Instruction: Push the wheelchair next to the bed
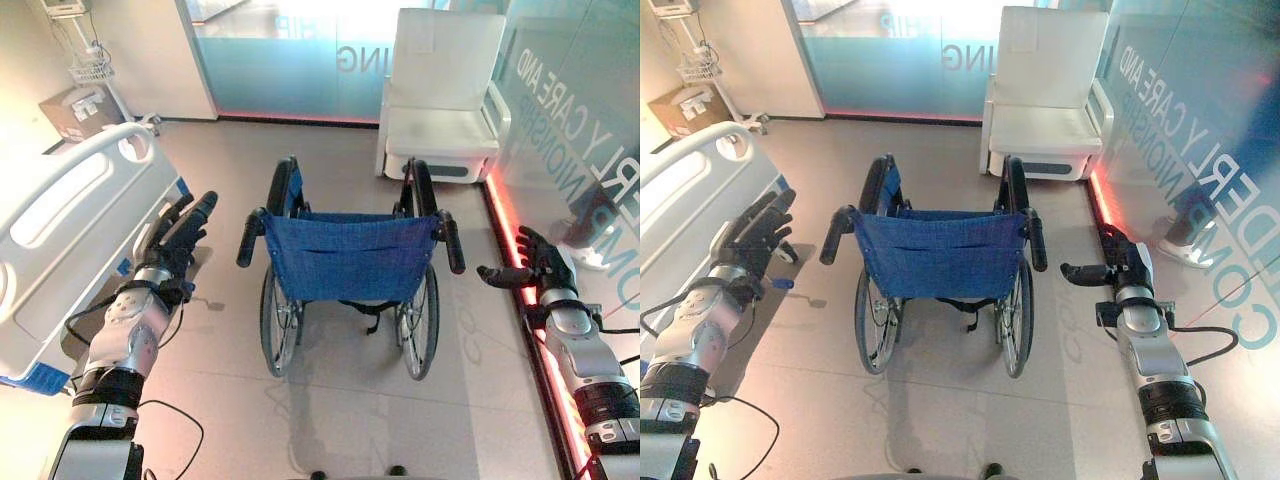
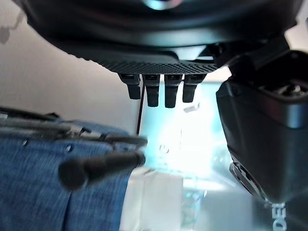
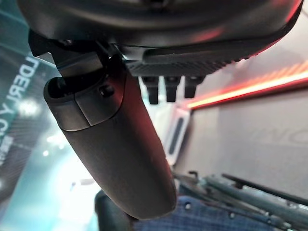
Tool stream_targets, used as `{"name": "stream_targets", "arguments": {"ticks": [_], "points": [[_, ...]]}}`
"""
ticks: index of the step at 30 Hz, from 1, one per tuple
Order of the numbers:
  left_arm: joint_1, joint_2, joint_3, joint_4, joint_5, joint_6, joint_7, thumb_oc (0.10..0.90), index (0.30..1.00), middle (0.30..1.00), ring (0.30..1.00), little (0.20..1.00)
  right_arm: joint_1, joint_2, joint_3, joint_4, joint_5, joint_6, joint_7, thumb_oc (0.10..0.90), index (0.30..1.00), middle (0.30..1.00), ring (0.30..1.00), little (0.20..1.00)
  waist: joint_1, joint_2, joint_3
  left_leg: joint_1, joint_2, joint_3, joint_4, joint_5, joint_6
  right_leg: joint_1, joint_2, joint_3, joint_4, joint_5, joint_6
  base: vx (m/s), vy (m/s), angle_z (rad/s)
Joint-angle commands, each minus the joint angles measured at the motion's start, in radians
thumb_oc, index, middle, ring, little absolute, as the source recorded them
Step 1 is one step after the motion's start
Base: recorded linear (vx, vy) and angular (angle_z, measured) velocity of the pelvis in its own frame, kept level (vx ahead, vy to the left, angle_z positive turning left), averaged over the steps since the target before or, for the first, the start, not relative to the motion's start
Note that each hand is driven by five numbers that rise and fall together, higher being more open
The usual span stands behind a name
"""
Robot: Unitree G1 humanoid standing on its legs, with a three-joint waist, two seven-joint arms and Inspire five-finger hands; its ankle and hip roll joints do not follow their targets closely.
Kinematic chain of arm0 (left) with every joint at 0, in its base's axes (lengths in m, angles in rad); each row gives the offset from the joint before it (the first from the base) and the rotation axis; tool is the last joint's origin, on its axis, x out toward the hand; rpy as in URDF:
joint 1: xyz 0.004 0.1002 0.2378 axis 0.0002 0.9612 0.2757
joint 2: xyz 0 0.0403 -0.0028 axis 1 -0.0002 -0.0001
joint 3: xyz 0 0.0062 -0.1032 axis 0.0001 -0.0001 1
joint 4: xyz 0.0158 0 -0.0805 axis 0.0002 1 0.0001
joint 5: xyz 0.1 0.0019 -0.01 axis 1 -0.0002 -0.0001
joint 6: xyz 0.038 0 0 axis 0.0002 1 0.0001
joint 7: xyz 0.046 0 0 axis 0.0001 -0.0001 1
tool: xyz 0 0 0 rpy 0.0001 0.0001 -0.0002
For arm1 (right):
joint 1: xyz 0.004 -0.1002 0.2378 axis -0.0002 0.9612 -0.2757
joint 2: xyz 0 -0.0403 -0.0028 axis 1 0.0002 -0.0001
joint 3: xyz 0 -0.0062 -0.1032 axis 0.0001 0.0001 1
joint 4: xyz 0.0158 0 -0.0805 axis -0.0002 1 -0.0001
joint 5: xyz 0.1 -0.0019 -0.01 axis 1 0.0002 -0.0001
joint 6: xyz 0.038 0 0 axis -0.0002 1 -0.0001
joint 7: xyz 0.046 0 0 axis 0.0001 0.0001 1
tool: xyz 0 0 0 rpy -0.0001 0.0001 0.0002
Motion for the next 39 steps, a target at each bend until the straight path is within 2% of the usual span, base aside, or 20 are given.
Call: {"name": "stream_targets", "arguments": {"ticks": [1,11,16,23,32,39], "points": [[-0.194,0.097,-0.056,0.029,0.018,-0.016,-0.044,0.800,0.900,0.900,0.900,0.900,-0.152,-0.107,0.052,-0.088,-0.047,-0.046,-0.036,0.800,0.900,0.900,0.900,0.900,-0.026,-0.006,-0.071,-0.012,-0.054,0.019,0.003,-0.050,0.003,0.010,-0.004,0.012,0.021,0.005,0.013,0.00,0.000,0.00],[-0.291,0.106,-0.169,0.146,0.048,0.047,-0.106,0.800,0.900,0.900,0.900,0.900,-0.168,-0.098,0.105,-0.115,-0.001,-0.043,0.011,0.800,0.900,0.900,0.900,0.900,-0.051,-0.007,-0.068,-0.017,-0.056,0.038,0.003,-0.045,0.006,-0.004,-0.002,0.031,0.029,0.009,0.018,0.00,0.002,-0.01],[-0.349,0.109,-0.241,0.208,0.109,0.087,-0.109,0.800,0.900,0.900,0.900,0.900,-0.184,-0.096,0.127,-0.129,0.040,-0.051,0.028,0.800,0.900,0.900,0.900,0.900,-0.067,-0.009,-0.064,-0.020,-0.057,0.050,0.003,-0.044,0.008,-0.015,-0.001,0.043,0.037,0.010,0.021,0.00,0.002,-0.01],[-0.388,0.102,-0.289,0.240,0.160,0.125,-0.098,0.800,0.900,0.900,0.900,0.900,-0.179,-0.086,0.138,-0.154,0.090,-0.062,0.082,0.800,0.900,0.900,0.900,0.900,-0.081,-0.012,-0.060,-0.025,-0.059,0.060,0.005,-0.043,0.010,-0.023,0.000,0.056,0.039,0.012,0.022,0.00,0.007,-0.10],[-0.422,0.087,-0.325,0.245,0.162,0.096,-0.080,0.800,0.900,0.900,0.900,0.900,-0.188,-0.078,0.133,-0.223,0.149,-0.053,0.130,0.800,0.900,0.900,0.900,0.900,-0.094,-0.020,-0.056,-0.029,-0.060,0.067,0.005,-0.041,0.011,-0.032,0.001,0.065,0.046,0.014,0.025,0.00,0.000,0.00],[-0.450,0.069,-0.356,0.225,0.214,0.124,-0.102,0.800,0.900,0.900,0.900,0.900,-0.213,-0.080,0.128,-0.268,0.236,0.013,0.165,0.800,0.900,0.900,0.900,0.900,-0.100,-0.027,-0.051,-0.033,-0.062,0.067,0.004,-0.042,0.014,-0.040,0.002,0.073,0.048,0.018,0.027,0.00,0.000,0.00]]}}
